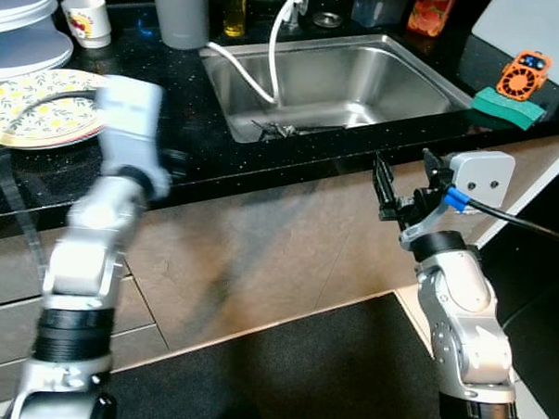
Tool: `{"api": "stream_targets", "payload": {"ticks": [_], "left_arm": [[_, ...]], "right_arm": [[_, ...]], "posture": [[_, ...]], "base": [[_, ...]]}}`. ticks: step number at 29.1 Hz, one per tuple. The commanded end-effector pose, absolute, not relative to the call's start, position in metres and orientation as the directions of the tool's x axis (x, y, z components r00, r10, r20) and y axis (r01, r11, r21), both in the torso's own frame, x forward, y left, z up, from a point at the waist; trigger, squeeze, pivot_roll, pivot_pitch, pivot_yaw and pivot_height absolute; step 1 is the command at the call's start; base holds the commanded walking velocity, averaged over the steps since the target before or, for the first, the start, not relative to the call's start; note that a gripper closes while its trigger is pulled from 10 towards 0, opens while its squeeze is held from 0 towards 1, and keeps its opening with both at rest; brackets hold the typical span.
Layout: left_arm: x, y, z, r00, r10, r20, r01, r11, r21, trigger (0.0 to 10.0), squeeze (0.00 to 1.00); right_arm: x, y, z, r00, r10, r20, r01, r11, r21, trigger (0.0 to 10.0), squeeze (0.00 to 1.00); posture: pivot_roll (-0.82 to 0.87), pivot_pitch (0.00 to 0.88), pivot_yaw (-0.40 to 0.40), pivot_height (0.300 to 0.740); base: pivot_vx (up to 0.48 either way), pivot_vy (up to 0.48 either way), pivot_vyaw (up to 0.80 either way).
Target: Kitchen organization
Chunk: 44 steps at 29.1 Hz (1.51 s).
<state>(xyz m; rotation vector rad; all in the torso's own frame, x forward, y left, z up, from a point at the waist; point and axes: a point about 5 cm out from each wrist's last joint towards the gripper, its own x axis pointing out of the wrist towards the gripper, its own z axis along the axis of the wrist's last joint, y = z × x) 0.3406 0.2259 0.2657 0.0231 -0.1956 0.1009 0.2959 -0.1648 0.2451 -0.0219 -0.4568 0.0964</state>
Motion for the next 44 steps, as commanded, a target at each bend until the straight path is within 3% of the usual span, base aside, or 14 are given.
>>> {"api": "stream_targets", "payload": {"ticks": [1, 5, 8, 23, 27, 29, 31, 32, 33, 36, 40, 41, 42, 44], "left_arm": [[0.341, 0.235, 0.269, 0.973, 0.128, 0.19, -0.134, 0.991, 0.022, 10.0, 0.0], [0.339, 0.237, 0.277, 0.969, 0.108, 0.222, -0.13, 0.988, 0.087, 10.0, 0.0], [0.337, 0.218, 0.281, 0.963, 0.017, 0.269, -0.057, 0.988, 0.141, 10.0, 0.0], [0.342, 0.193, 0.279, 0.962, -0.106, 0.253, 0.065, 0.984, 0.163, 10.0, 0.0], [0.345, 0.205, 0.28, 0.977, -0.021, 0.212, 0.02, 1.0, 0.006, 10.0, 0.0], [0.351, 0.225, 0.277, 0.986, 0.076, 0.15, -0.092, 0.991, 0.102, 10.0, 0.0], [0.351, 0.231, 0.277, 0.984, 0.097, 0.147, -0.119, 0.981, 0.156, 10.0, 0.0], [0.352, 0.239, 0.278, 0.985, 0.098, 0.139, -0.136, 0.947, 0.292, 10.0, 0.0], [0.353, 0.258, 0.28, 0.993, 0.078, 0.087, -0.113, 0.829, 0.547, 10.0, 0.0], [0.353, 0.269, 0.28, 0.995, 0.084, 0.047, -0.095, 0.768, 0.633, 10.0, 0.0], [0.347, 0.301, 0.277, 0.987, 0.074, -0.142, 0.088, 0.493, 0.865, 10.0, 0.0], [0.347, 0.301, 0.277, 0.987, 0.074, -0.142, 0.088, 0.493, 0.865, 10.0, 0.0], [0.344, 0.306, 0.275, 0.98, 0.075, -0.187, 0.139, 0.417, 0.898, 10.0, 0.0], [0.341, 0.31, 0.273, 0.97, 0.073, -0.234, 0.195, 0.348, 0.917, 10.0, 0.0]], "right_arm": [[0.297, -0.162, 0.248, 0.887, 0.112, 0.449, -0.11, 0.993, -0.031, 10.0, 0.0], [0.3, -0.16, 0.254, 0.877, 0.12, 0.466, -0.135, 0.991, -0.002, 10.0, 0.0], [0.305, -0.173, 0.253, 0.893, 0.023, 0.449, -0.069, 0.994, 0.088, 10.0, 0.0], [0.308, -0.198, 0.25, 0.894, -0.16, 0.42, 0.102, 0.982, 0.156, 10.0, 0.0], [0.308, -0.197, 0.25, 0.892, -0.155, 0.424, 0.1, 0.984, 0.15, 10.0, 0.0], [0.308, -0.194, 0.251, 0.893, -0.144, 0.427, 0.089, 0.985, 0.146, 10.0, 0.0], [0.308, -0.194, 0.251, 0.893, -0.141, 0.428, 0.086, 0.986, 0.145, 10.0, 0.0], [0.308, -0.192, 0.252, 0.893, -0.134, 0.431, 0.078, 0.986, 0.144, 10.0, 0.0], [0.307, -0.188, 0.253, 0.893, -0.112, 0.436, 0.056, 0.989, 0.139, 10.0, 0.0], [0.307, -0.186, 0.253, 0.893, -0.101, 0.438, 0.045, 0.99, 0.136, 10.0, 0.0], [0.307, -0.176, 0.254, 0.893, -0.061, 0.446, 0.006, 0.992, 0.125, 10.0, 0.0], [0.307, -0.176, 0.254, 0.893, -0.061, 0.446, 0.006, 0.992, 0.125, 10.0, 0.0], [0.307, -0.175, 0.254, 0.893, -0.054, 0.447, -0.003, 0.992, 0.125, 10.0, 0.0], [0.307, -0.172, 0.254, 0.893, -0.047, 0.448, -0.012, 0.992, 0.127, 10.0, 0.0]], "posture": [[0.1, 0.096, 0.003, 0.74], [0.1, 0.096, 0.003, 0.74], [0.11, 0.089, -0.002, 0.74], [0.09, 0.072, 0.011, 0.74], [0.1, 0.069, 0.012, 0.74], [0.1, 0.076, 0.012, 0.74], [0.1, 0.076, 0.012, 0.74], [0.1, 0.076, 0.012, 0.74], [0.11, 0.088, 0.017, 0.74], [0.11, 0.088, 0.017, 0.74], [0.13, 0.106, 0.032, 0.74], [0.13, 0.106, 0.032, 0.74], [0.13, 0.107, 0.032, 0.74], [0.14, 0.11, 0.034, 0.74]], "base": [[0.0, 0.0, 0.0], [0.0, 0.0, 0.0], [0.0, 0.0, 0.0], [0.0, 0.0, 0.0], [0.0, 0.0, 0.0], [0.0, 0.0, 0.0], [0.0, 0.0, 0.0], [0.0, 0.0, 0.0], [0.0, 0.0, 0.0], [0.0, 0.0, 0.0], [0.0, 0.0, 0.0], [0.0, 0.0, 0.0], [0.0, 0.0, 0.0], [0.0, 0.0, 0.0]]}}
